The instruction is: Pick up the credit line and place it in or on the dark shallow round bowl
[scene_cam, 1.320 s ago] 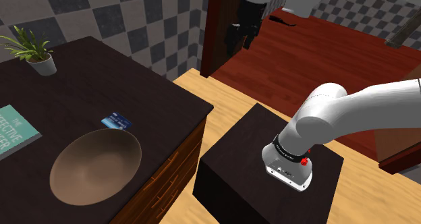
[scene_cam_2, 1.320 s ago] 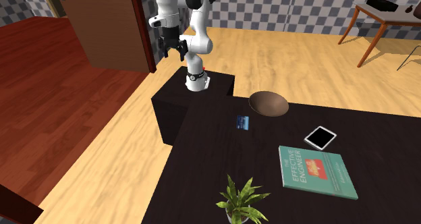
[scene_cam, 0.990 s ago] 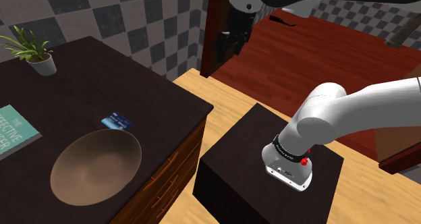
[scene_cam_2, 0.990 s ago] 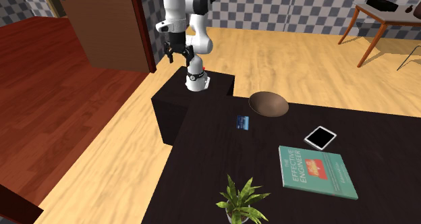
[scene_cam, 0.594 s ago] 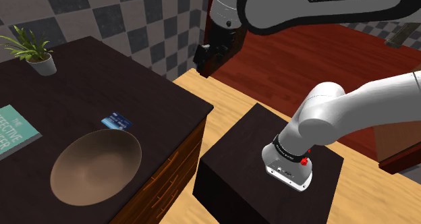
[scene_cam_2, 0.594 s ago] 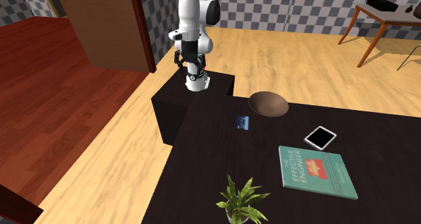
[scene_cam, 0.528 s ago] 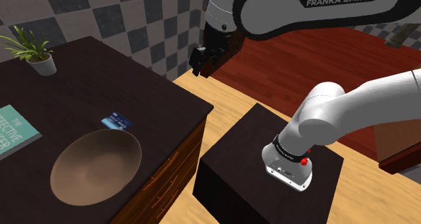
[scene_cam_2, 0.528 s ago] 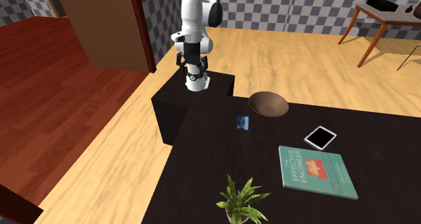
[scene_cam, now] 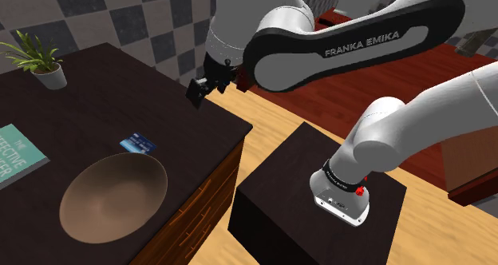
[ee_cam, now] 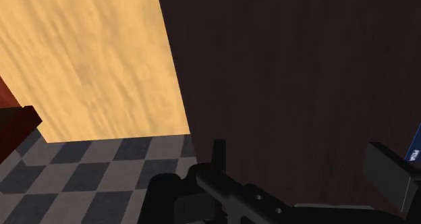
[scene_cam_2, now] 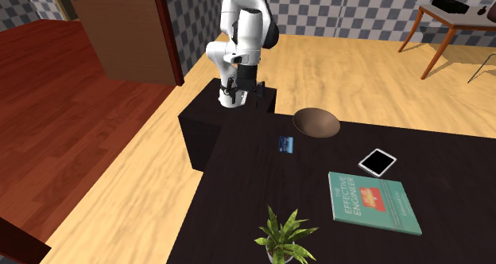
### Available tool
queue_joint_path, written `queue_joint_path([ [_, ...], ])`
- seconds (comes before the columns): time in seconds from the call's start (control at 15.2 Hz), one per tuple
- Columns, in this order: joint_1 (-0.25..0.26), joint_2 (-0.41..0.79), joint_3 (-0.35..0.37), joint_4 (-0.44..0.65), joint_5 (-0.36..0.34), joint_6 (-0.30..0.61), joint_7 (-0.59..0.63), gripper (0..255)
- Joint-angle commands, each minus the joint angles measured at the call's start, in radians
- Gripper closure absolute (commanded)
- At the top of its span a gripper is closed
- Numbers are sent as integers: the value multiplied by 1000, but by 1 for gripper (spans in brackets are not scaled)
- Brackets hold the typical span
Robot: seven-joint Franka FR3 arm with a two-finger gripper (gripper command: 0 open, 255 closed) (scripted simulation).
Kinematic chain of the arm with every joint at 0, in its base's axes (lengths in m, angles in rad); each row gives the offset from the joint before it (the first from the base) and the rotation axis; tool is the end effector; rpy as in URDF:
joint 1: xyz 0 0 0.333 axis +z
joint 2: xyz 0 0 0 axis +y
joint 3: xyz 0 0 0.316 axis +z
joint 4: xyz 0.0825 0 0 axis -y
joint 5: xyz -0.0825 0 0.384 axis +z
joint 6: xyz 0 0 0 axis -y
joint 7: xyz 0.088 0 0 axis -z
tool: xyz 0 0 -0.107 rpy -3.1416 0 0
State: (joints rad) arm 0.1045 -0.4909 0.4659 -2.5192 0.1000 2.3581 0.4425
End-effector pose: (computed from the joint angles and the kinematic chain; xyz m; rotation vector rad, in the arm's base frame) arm 0.3575 0.2388 0.4598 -3.0841 -0.0762 -0.4935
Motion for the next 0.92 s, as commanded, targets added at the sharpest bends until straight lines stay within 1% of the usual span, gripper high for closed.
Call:
queue_joint_path([
  [0.0, -13, 49, 56, 12, -29, 73, 52, 0],
  [0.13, -41, 107, 119, 36, -79, 135, 115, 0],
  [0.26, -81, 168, 190, 67, -149, 191, 191, 0],
  [0.4, -134, 234, 269, 104, -248, 238, 286, 0],
  [0.46, -166, 269, 313, 126, -310, 256, 342, 0],
  [0.59, -238, 349, 407, 177, -467, 278, 476, 0],
  [0.66, -272, 398, 453, 208, -566, 278, 556, 0],
  [0.73, -295, 454, 491, 242, -678, 268, 643, 0],
  [0.79, -303, 516, 516, 280, -795, 247, 731, 0],
  [0.86, -286, 579, 521, 320, -905, 219, 811, 0],
])
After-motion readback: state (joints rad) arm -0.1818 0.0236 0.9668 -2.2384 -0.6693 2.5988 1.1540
